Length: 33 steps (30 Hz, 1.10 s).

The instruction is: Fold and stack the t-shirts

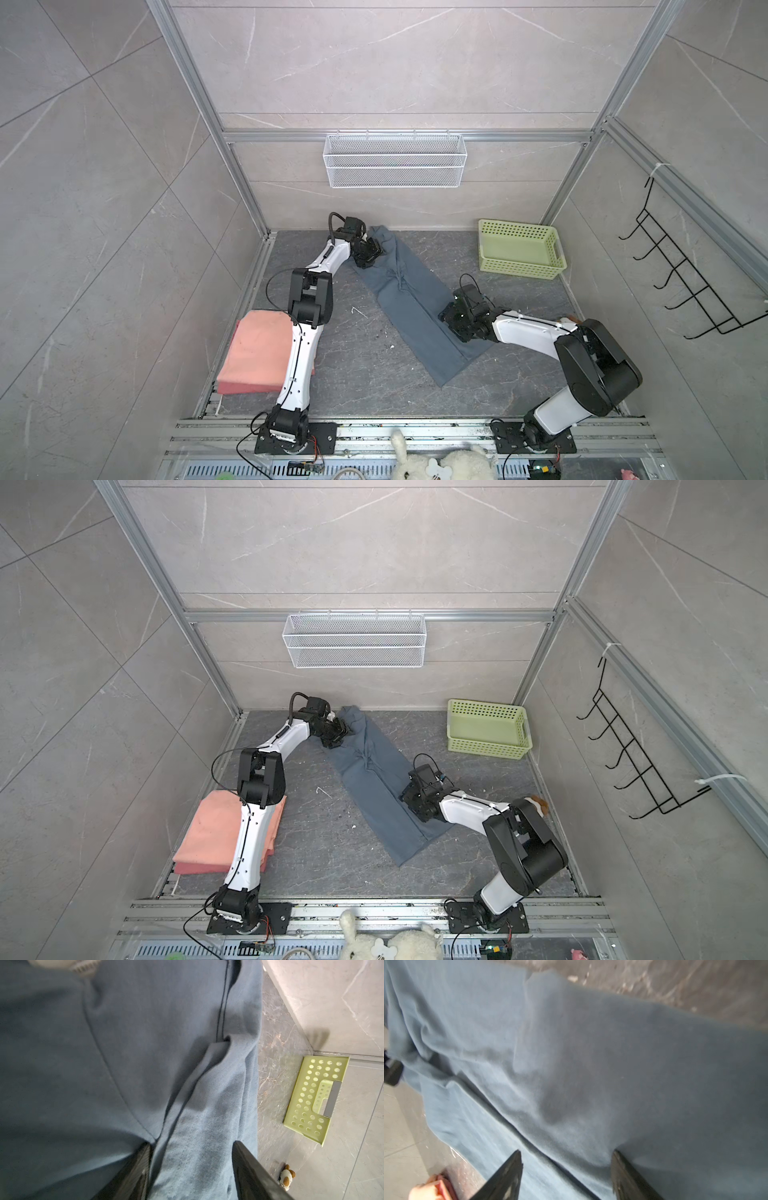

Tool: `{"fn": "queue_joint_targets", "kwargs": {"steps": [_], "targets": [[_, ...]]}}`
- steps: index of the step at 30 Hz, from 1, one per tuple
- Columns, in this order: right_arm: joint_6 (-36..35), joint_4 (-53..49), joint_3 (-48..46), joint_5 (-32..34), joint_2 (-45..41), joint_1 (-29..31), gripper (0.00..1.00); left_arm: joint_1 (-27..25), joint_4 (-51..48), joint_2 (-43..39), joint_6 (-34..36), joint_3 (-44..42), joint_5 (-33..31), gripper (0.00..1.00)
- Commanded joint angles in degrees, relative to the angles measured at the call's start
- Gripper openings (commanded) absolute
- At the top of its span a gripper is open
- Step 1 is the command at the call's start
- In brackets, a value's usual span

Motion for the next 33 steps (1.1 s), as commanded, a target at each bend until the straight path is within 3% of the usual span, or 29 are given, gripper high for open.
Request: {"fn": "queue_joint_targets", "kwargs": {"steps": [1,10,14,17,22,33], "targets": [[3.2,-17.6,-5.5,-0.9,4.1,3.8,0.69,-1.1,0.2,1.9,-1.6,2.2,1.2,0.65],[3.9,-21.2,-5.5,0.6,2.0,7.3,0.70,-0.8,-3.8,-3.7,6.6,3.8,-5.1,0.65],[3.5,-20.4,-4.7,-0.2,2.0,7.4,0.70,-0.9,-3.6,-12.0,10.5,-4.1,-11.0,0.66],[2.0,-20.6,-3.1,-0.8,2.4,7.5,0.70,-0.8,-4.2,-17.1,9.9,-9.7,-11.7,0.67],[0.0,-21.7,-1.2,-1.8,4.4,8.0,0.70,-1.0,-3.9,-17.8,7.2,-15.2,-8.9,0.66],[1.2,-20.4,-1.4,-2.4,6.2,11.0,0.70,-1.0,-3.8,-11.9,3.3,-15.7,-8.8,0.66]]}}
